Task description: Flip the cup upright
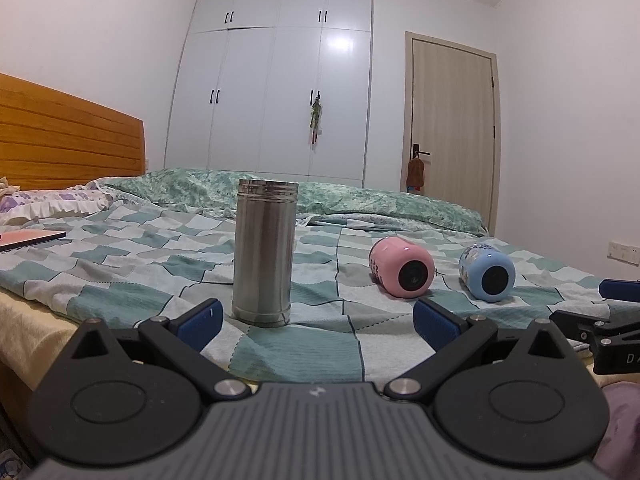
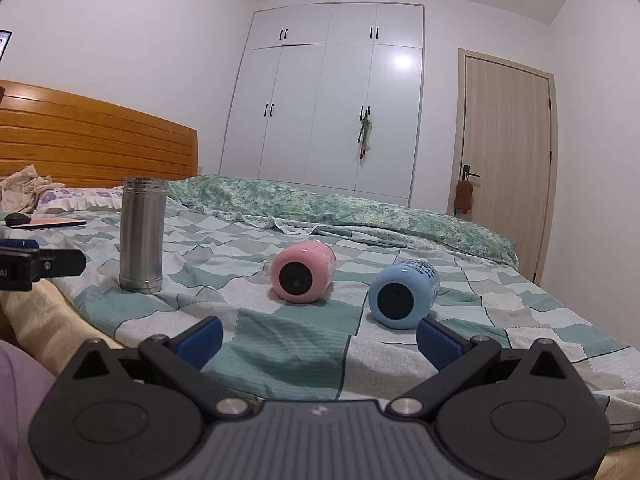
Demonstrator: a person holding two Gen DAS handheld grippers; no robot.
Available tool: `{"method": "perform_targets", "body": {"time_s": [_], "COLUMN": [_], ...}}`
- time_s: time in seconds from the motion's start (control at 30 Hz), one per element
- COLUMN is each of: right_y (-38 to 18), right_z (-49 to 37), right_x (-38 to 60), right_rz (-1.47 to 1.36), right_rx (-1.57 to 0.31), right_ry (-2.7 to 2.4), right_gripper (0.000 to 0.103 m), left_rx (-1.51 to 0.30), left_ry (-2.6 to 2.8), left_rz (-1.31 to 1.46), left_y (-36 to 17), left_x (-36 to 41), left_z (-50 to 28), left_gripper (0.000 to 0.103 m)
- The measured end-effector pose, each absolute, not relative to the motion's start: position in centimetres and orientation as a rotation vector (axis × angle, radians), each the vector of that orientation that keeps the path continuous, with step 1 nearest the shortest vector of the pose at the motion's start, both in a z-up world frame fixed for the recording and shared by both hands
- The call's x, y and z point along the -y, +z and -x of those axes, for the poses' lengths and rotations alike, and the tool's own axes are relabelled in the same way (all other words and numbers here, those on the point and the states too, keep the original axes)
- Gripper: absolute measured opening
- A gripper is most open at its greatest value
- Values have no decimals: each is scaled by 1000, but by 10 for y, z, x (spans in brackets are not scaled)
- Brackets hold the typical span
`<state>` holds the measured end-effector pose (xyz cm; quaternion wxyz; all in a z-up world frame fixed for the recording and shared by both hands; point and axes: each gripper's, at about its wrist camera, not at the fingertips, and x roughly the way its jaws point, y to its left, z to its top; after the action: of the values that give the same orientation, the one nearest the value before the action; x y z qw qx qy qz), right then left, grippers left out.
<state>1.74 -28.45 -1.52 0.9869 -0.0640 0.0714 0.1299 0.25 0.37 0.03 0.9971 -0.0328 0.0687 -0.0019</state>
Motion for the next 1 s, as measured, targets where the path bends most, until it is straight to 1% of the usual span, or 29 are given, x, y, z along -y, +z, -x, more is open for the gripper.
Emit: {"method": "perform_targets", "body": {"time_s": [0.3,0.5,0.6,0.7,0.8,1.0], "right_y": [-16,-15,-8,2,17,39], "right_z": [-16,-16,-28,-42,-64,-112], "right_x": [282,275,270,265,258,238], "right_rz": [142,188,195,179,145,111], "right_rx": [-138,-169,-237,-220,-214,-300], "right_ry": [252,237,301,313,303,339], "right_gripper": [103,103,103,103,103,103], "left_rx": [-151,-203,-197,-194,-207,-239], "left_ry": [4,-29,-18,-21,-5,27], "left_rz": [71,116,59,34,6,-17], "left_y": [2,18,34,44,50,53], "left_x": [-4,-19,-28,-39,-49,-75], "left_z": [-4,-16,-24,-34,-46,-69], "left_gripper": [103,103,103,103,103,103]}}
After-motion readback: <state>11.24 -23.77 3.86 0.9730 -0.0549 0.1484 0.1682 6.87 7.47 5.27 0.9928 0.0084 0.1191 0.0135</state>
